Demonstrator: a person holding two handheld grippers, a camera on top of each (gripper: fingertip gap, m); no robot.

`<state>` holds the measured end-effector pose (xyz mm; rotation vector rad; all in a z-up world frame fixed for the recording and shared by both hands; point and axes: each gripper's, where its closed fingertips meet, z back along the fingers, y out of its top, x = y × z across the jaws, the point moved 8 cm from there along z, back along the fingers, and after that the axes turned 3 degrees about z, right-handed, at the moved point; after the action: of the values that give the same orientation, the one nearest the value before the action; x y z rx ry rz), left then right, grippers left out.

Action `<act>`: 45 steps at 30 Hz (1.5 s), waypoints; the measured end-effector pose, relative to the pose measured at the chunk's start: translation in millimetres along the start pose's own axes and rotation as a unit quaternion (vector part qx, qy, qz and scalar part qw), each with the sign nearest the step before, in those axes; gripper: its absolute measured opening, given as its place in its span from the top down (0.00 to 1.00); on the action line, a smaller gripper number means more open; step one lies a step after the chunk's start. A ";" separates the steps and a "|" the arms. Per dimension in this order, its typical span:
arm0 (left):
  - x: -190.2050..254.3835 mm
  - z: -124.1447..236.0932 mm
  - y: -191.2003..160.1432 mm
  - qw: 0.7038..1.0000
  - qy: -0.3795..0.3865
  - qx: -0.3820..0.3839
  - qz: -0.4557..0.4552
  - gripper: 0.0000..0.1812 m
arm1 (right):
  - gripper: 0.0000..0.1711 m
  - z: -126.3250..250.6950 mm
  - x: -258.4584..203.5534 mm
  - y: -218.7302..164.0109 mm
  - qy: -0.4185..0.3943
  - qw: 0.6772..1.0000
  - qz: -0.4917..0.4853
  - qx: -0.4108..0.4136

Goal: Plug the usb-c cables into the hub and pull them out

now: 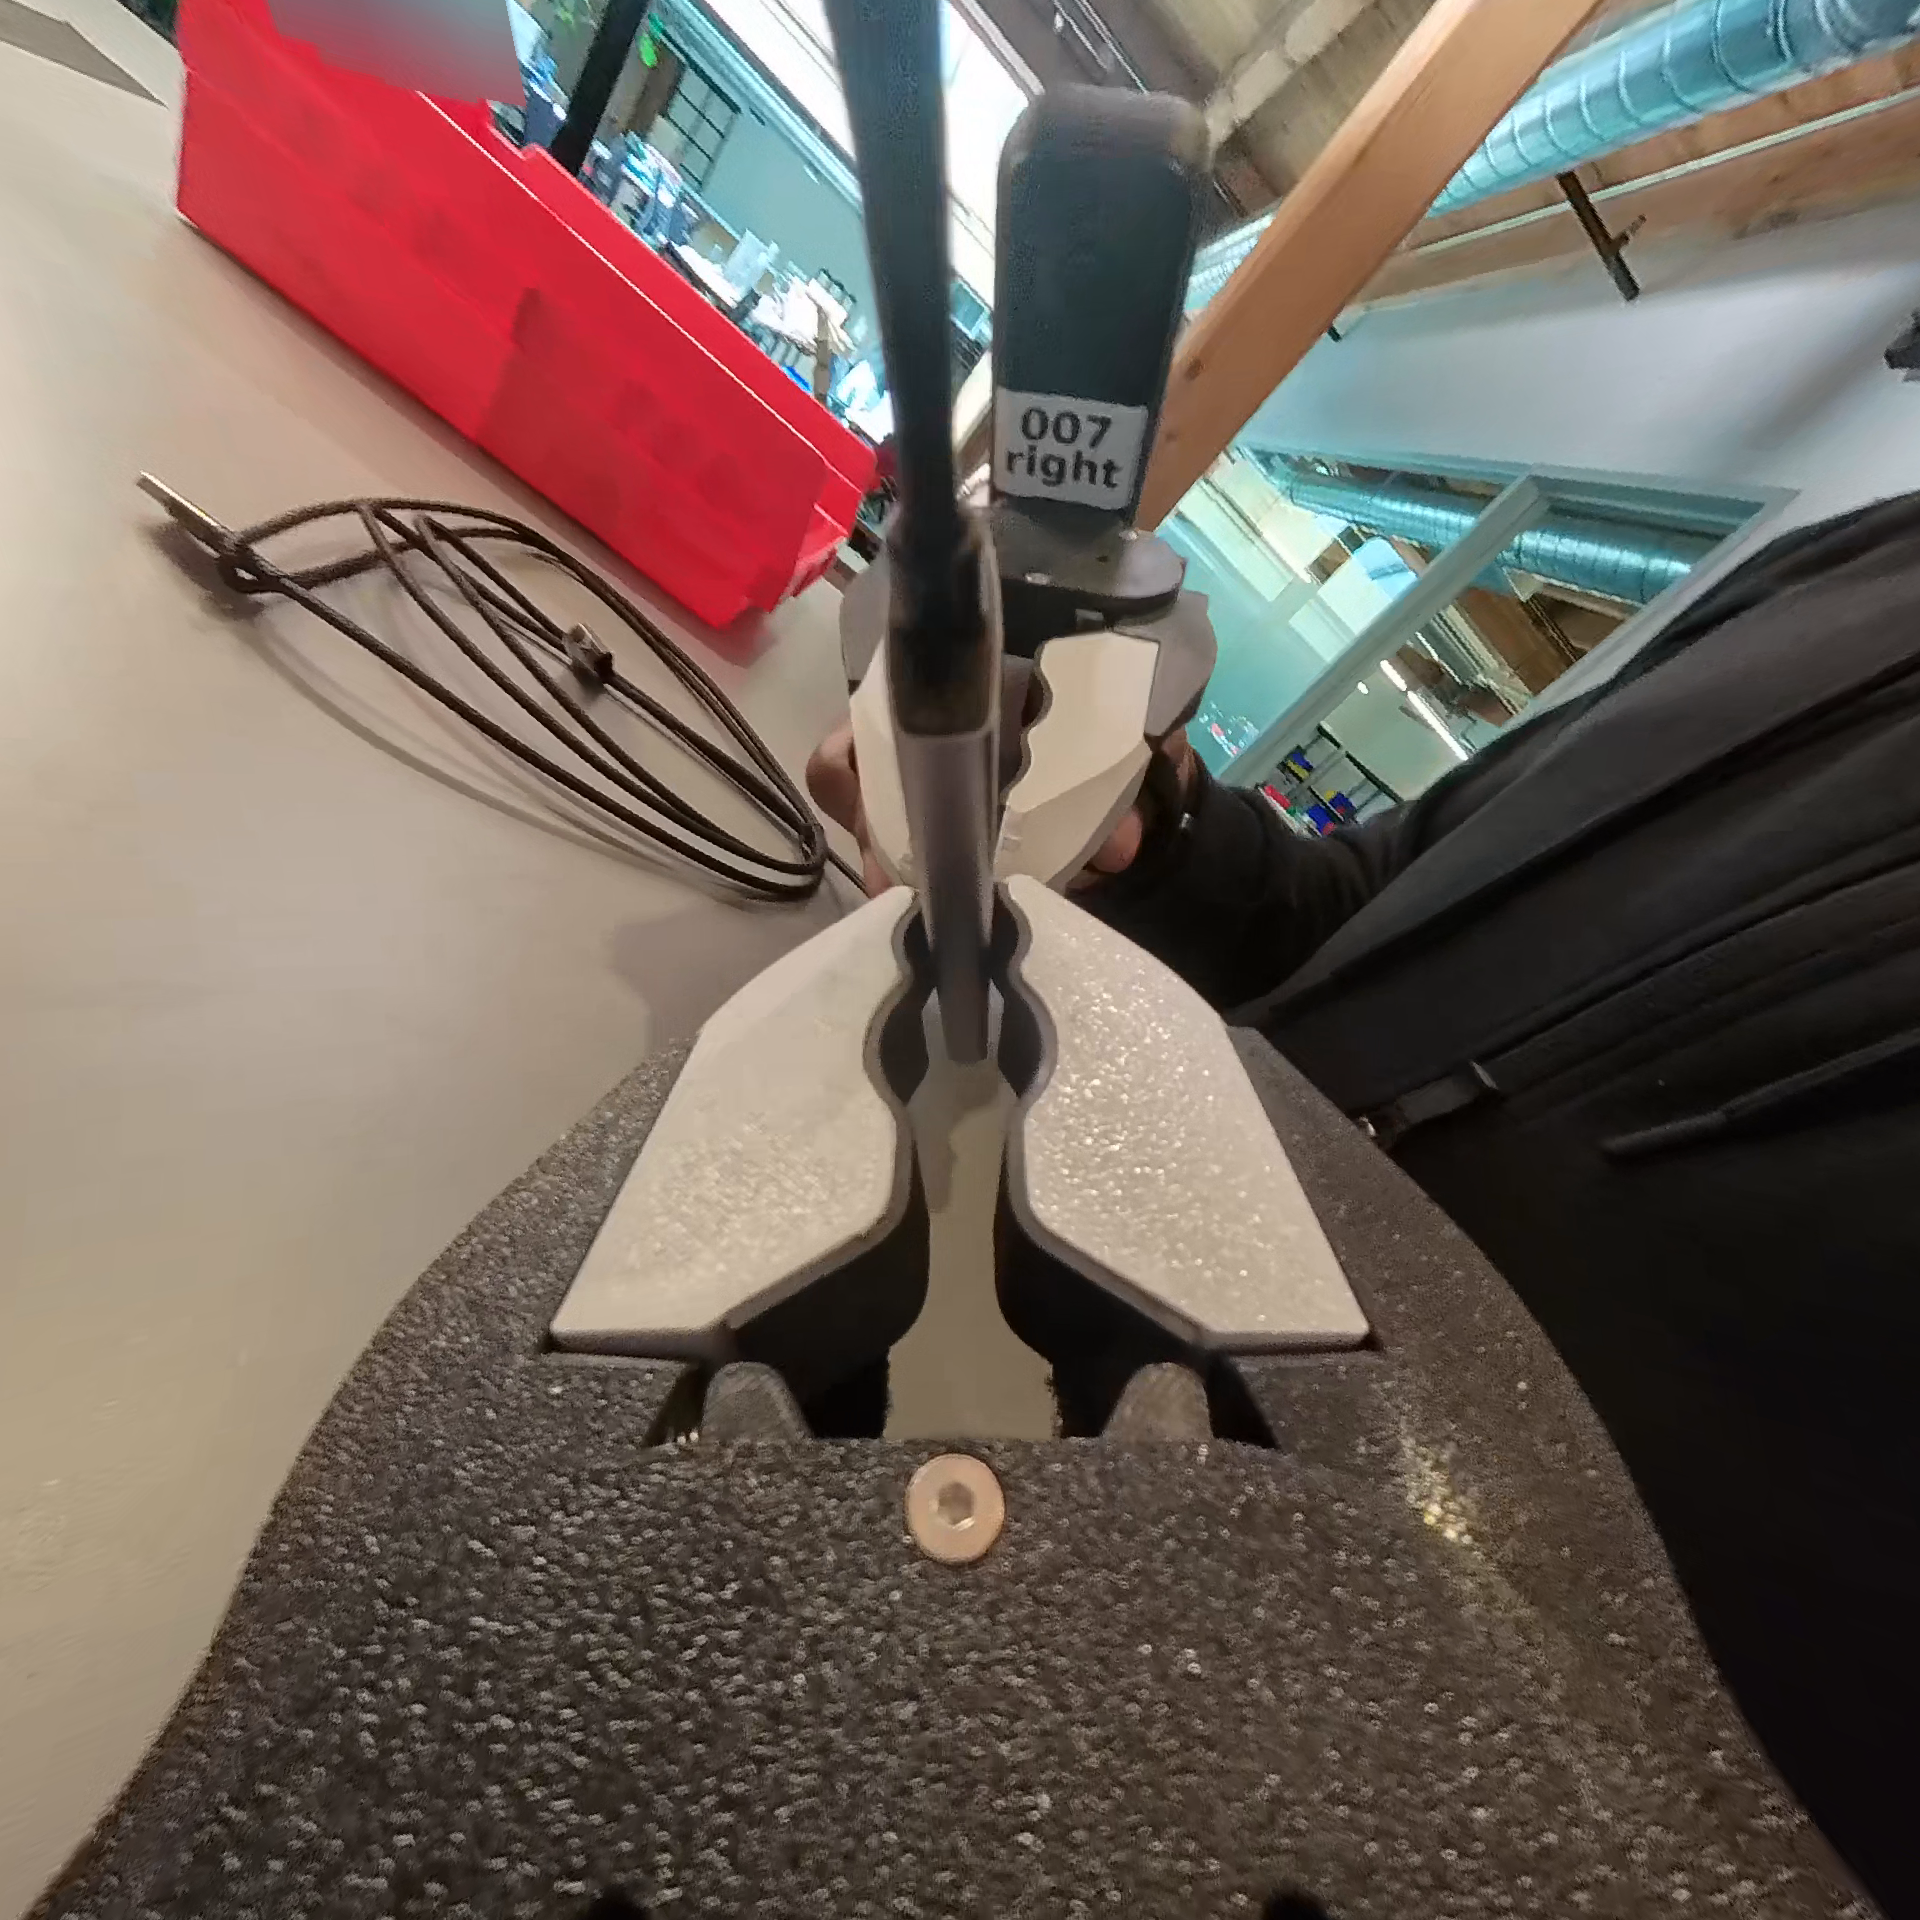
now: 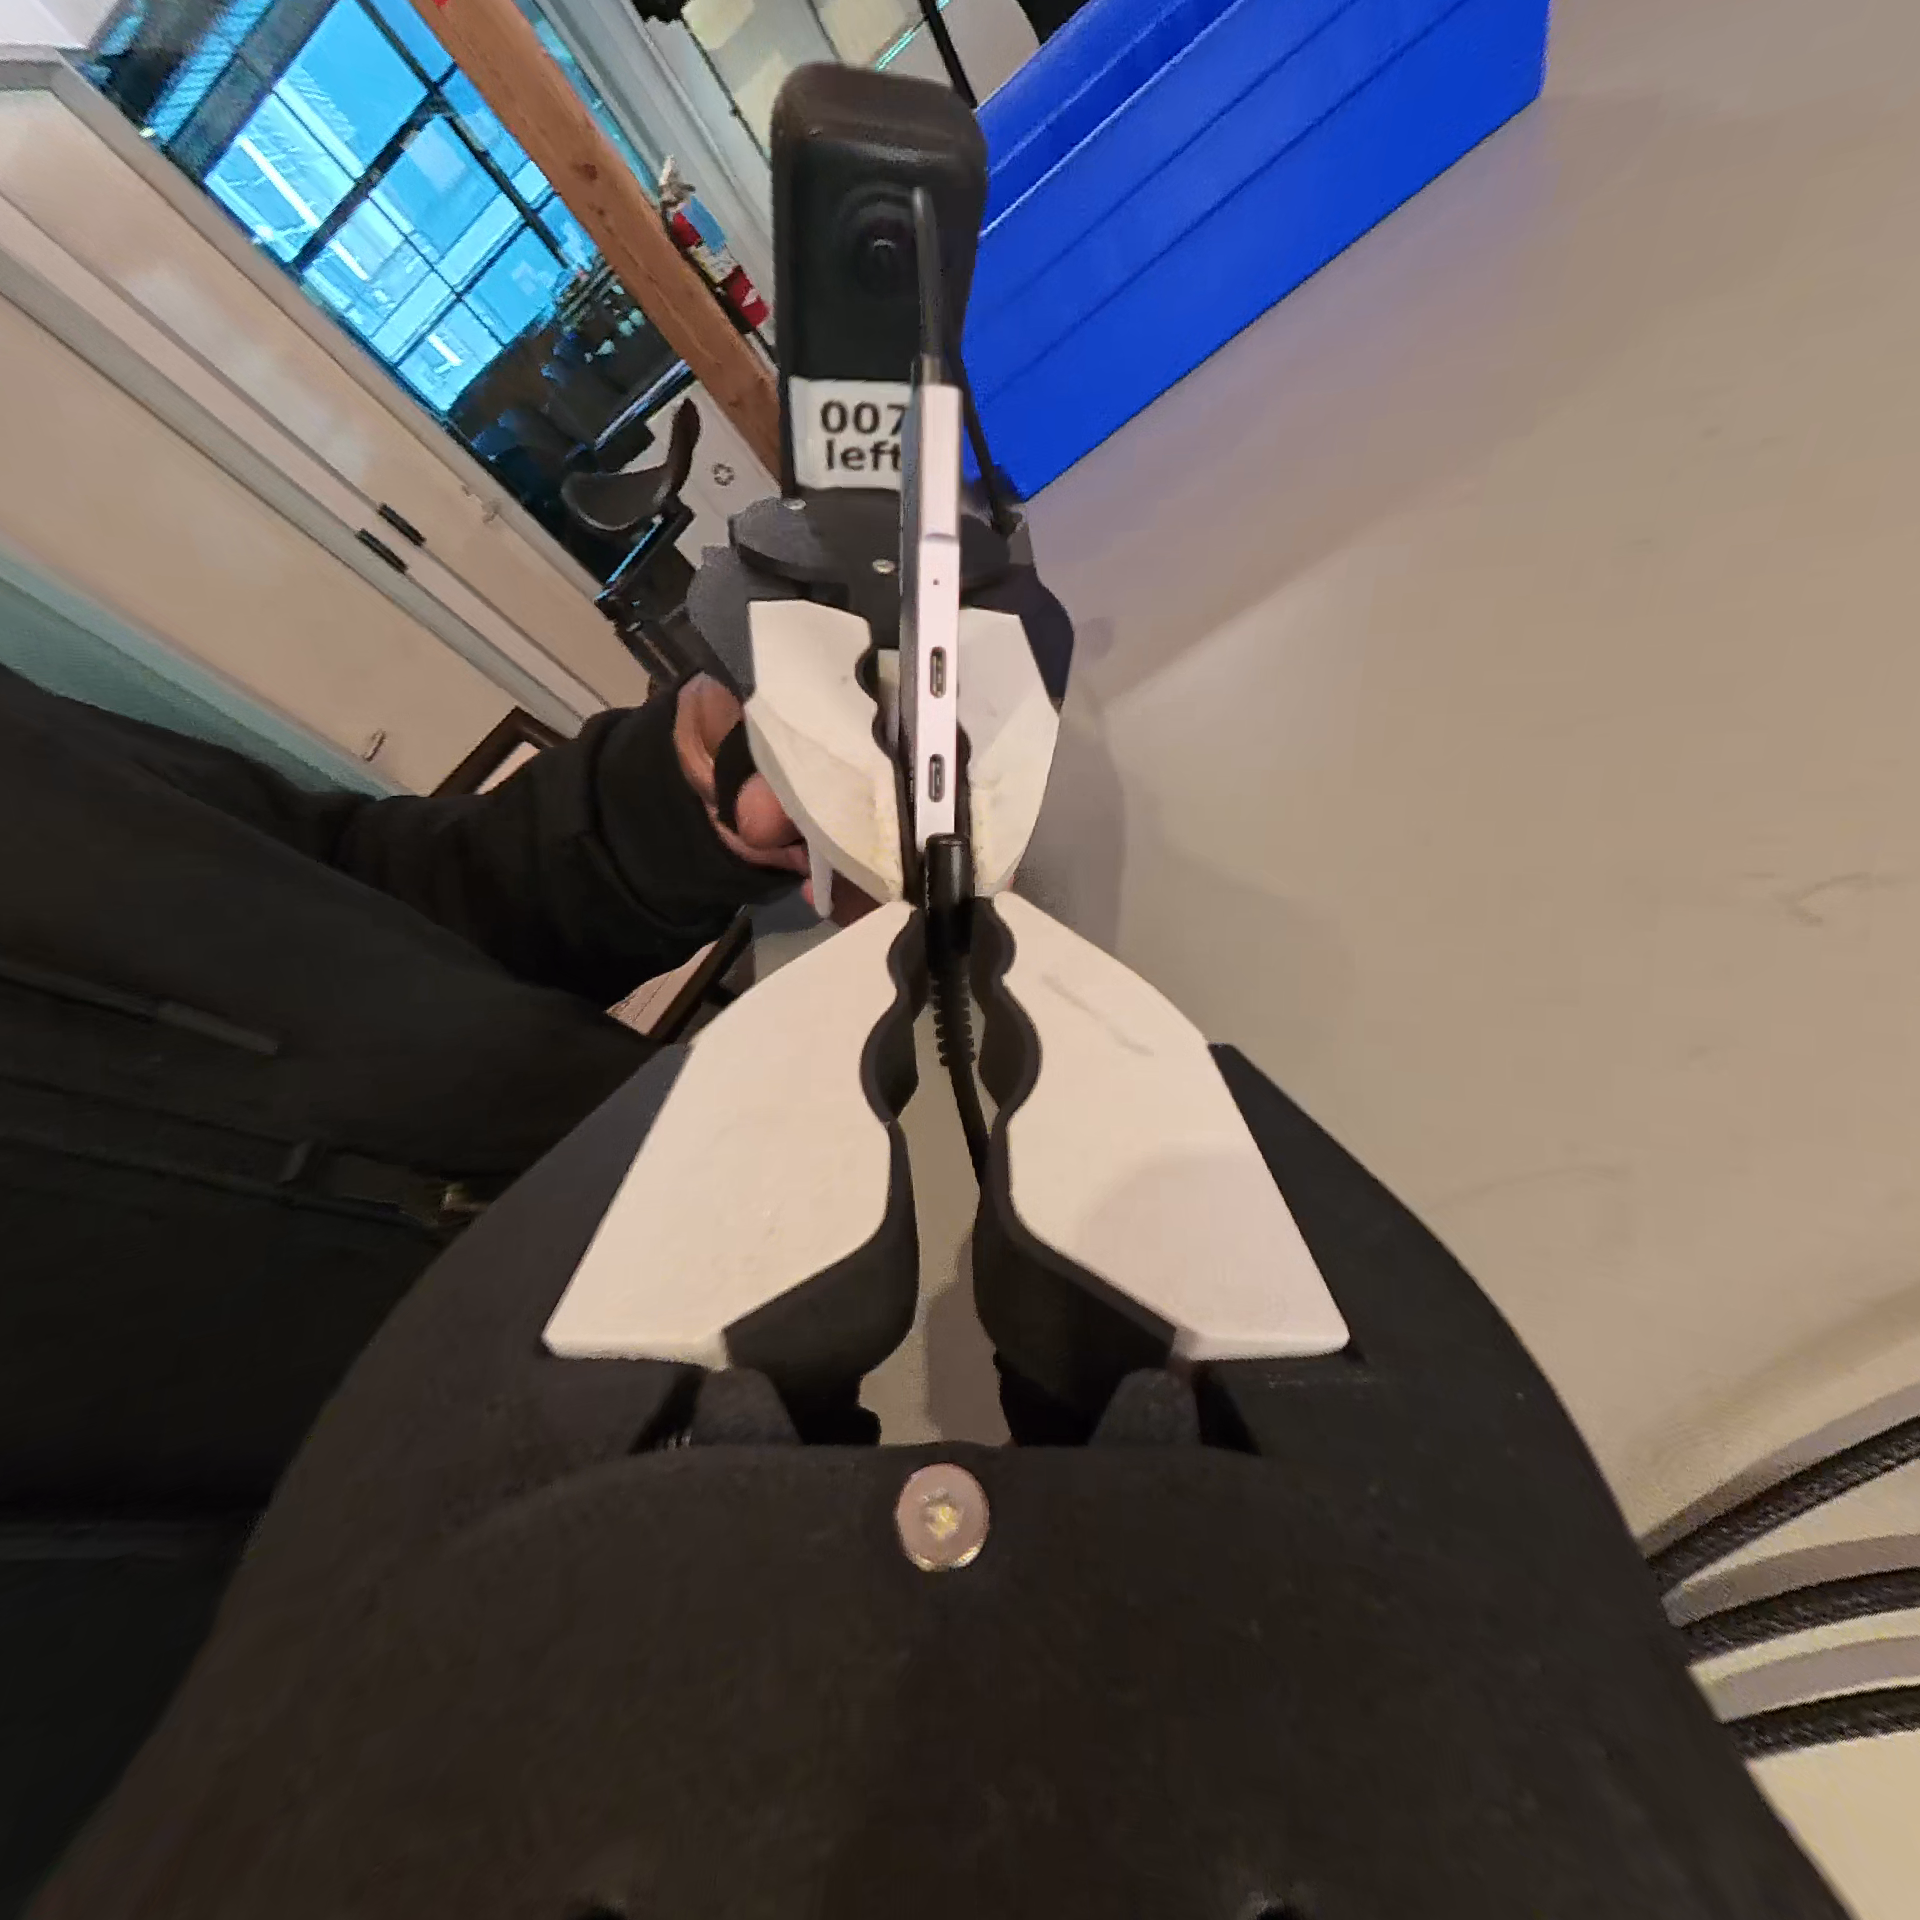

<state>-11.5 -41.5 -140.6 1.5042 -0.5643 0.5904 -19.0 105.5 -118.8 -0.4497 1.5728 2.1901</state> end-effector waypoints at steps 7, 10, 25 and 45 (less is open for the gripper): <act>10.7 0.6 3.0 1.000 -0.017 -0.013 -0.007 0.94 | 0.96 4.1 -10.1 4.0 0.014 0.999 -0.021 0.028; 14.0 1.3 6.1 1.000 -0.015 -0.007 -0.008 0.94 | 0.96 5.5 -13.6 6.1 0.004 0.998 -0.025 0.050; 47.3 4.0 -6.6 0.991 -0.046 -0.100 -0.076 0.92 | 0.96 6.8 -57.7 -11.2 -0.006 0.998 0.018 0.052; 75.5 -23.4 -59.7 0.990 0.019 -0.132 -0.054 0.93 | 0.96 26.7 -93.9 -47.6 -0.076 0.993 0.061 -0.061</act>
<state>84.1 -16.3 -134.0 1.2617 -0.5078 0.4406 85.4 131.6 -104.2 -0.2219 1.4253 2.3616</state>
